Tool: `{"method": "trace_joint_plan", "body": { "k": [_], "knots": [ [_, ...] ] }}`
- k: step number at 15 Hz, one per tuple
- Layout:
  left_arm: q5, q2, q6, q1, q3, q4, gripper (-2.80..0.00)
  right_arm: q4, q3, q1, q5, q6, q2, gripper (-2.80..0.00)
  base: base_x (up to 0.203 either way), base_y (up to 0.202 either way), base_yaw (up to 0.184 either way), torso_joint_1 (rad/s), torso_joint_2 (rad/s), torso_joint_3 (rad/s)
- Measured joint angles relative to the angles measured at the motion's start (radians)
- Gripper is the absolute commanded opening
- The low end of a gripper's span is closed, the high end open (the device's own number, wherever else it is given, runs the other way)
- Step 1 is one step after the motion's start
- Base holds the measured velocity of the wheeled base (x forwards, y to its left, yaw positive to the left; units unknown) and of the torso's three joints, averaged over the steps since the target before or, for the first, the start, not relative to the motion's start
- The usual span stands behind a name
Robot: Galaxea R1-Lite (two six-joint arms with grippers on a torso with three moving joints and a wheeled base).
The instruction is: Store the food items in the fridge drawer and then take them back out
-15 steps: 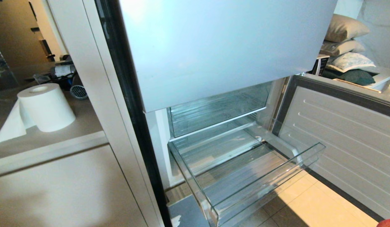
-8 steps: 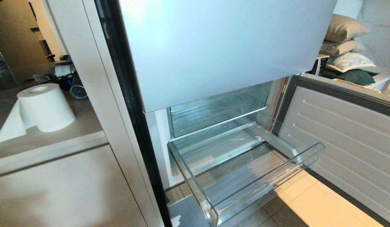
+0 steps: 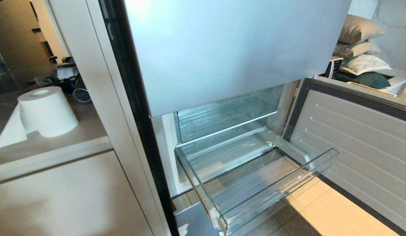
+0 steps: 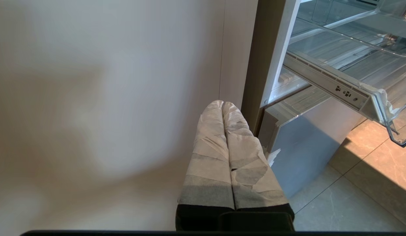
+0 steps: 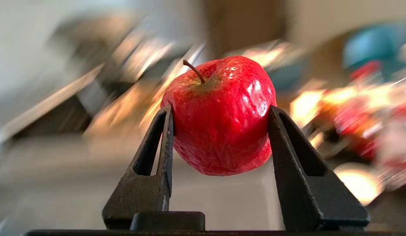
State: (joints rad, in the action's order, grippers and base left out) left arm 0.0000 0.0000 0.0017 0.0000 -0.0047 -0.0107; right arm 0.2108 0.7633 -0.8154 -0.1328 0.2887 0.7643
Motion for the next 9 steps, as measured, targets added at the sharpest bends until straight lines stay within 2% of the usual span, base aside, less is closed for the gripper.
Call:
{"method": "trace_joint_plan", "body": {
  "k": [2,5,9],
  "knots": [
    [0.000,0.000,0.000,0.000,0.000,0.000,-2.80,0.088,0.089,-0.161,0.010,0.031,0.124,-2.80,0.000,0.000,0.000,0.000,0.00,0.000],
    [0.000,0.000,0.000,0.000,0.000,0.000,-2.80,0.194,0.162,-0.357,0.068,0.052,0.292,-2.80,0.000,0.000,0.000,0.000,0.00,0.000],
    [0.000,0.000,0.000,0.000,0.000,0.000,-2.80,0.289,0.272,-0.525,0.095,0.071,0.524,-2.80,0.000,0.000,0.000,0.000,0.00,0.000]
  ]
}}
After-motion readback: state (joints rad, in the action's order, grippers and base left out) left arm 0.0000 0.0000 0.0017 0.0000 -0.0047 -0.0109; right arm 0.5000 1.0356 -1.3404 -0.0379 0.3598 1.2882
